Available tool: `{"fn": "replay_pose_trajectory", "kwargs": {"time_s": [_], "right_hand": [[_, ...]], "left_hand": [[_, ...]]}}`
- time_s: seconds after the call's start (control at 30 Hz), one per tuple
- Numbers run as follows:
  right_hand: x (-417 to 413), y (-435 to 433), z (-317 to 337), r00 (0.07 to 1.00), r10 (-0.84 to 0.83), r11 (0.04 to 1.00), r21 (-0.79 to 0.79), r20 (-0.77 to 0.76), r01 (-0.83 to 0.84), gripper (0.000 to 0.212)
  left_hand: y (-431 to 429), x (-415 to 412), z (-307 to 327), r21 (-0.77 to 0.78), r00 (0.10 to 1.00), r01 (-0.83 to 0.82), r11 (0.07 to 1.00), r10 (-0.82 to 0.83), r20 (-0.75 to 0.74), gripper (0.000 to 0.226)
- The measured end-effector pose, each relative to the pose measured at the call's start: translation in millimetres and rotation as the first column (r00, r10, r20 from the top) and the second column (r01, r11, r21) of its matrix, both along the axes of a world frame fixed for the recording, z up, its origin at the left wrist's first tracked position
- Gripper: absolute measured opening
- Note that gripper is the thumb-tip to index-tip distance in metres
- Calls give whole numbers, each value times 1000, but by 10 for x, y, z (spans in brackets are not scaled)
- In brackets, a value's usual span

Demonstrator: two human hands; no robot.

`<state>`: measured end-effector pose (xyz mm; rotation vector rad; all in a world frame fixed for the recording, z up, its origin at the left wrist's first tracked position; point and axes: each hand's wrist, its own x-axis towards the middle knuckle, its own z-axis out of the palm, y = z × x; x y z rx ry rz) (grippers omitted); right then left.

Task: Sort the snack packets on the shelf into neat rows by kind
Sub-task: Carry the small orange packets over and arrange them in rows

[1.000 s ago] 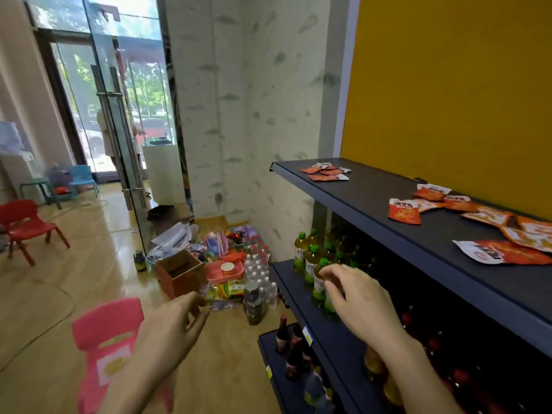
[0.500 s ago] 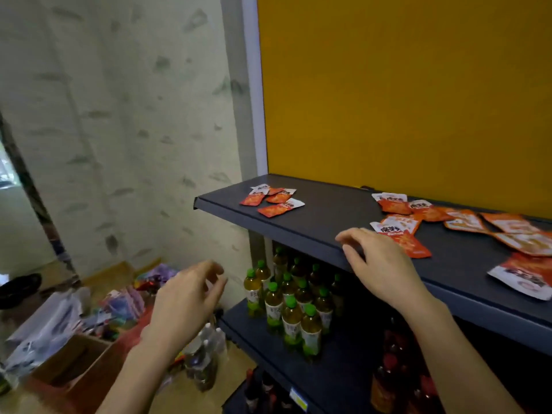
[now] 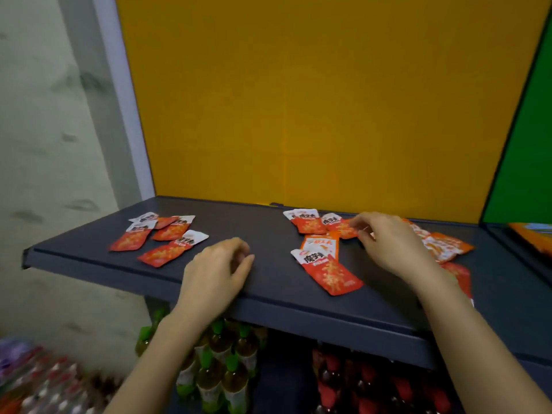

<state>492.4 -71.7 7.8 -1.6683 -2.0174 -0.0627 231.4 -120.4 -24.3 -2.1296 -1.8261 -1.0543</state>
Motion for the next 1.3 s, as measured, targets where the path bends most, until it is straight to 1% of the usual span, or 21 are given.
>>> {"fn": "replay_pose_trajectory", "kwargs": {"time_s": [0.1, 0.17, 0.3, 0.43, 0.53, 0.6, 0.67, 0.77, 0.8, 0.87, 0.9, 0.93, 0.97, 1.03, 1.13, 1.17, 1.3], "right_hand": [[186, 255, 84, 988, -154, 982, -108, 28, 156, 31], [247, 439, 100, 970, -235, 957, -161, 64, 243, 33], [213, 700, 81, 935, -335, 900, -255, 116, 354, 35], [163, 835, 0, 913, -392, 875, -262, 112, 408, 35], [140, 867, -102, 914, -391, 866, -294, 104, 404, 33], [148, 885, -135, 915, -394, 867, -296, 86, 401, 28], [168, 911, -149, 915, -396, 866, -301, 79, 401, 36], [197, 946, -153, 912, -409, 852, -339, 45, 399, 49], [214, 957, -152, 908, -420, 843, -362, 19, 398, 47], [237, 963, -142, 897, -440, 831, -396, -41, 390, 38], [238, 964, -130, 891, -447, 830, -409, -79, 380, 39], [240, 963, -119, 887, -449, 831, -416, -112, 368, 38], [246, 968, -116, 881, -450, 834, -418, -142, 359, 42], [255, 986, -121, 867, -458, 838, -422, -199, 346, 51], [243, 994, -132, 843, -473, 847, -398, -256, 354, 45], [240, 996, -137, 835, -482, 847, -384, -267, 367, 44], [223, 965, -118, 798, -509, 852, -320, -324, 414, 42]], "left_hand": [[357, 248, 95, -53, 998, 67, 996, -66, 18, 16], [612, 435, 137, -141, 997, 76, 987, -77, -1, 23], [1044, 757, 198, -401, 991, 60, 914, -104, -88, 56], [1215, 956, 290, -547, 983, 14, 837, -110, -144, 67], [1303, 1013, 305, -575, 966, -4, 818, -146, -214, 76], [1342, 1025, 315, -593, 962, 13, 805, -172, -213, 79], [1364, 1019, 329, -620, 962, 39, 784, -198, -190, 75], [1403, 994, 324, -613, 969, 83, 786, -208, -136, 82], [1426, 984, 308, -607, 974, 108, 787, -206, -93, 84], [1482, 969, 272, -622, 984, 161, 766, -176, 38, 104], [1505, 970, 262, -641, 982, 188, 744, -160, 102, 115], [1526, 975, 255, -654, 976, 215, 725, -151, 154, 118], [1540, 977, 248, -655, 968, 247, 714, -151, 201, 113], [1556, 968, 232, -649, 940, 323, 689, -155, 304, 87], [1581, 933, 175, -596, 876, 436, 675, -168, 452, 36], [1582, 921, 160, -573, 849, 476, 667, -180, 497, 25], [1549, 885, 180, -468, 758, 571, 674, -215, 615, 15]]}}
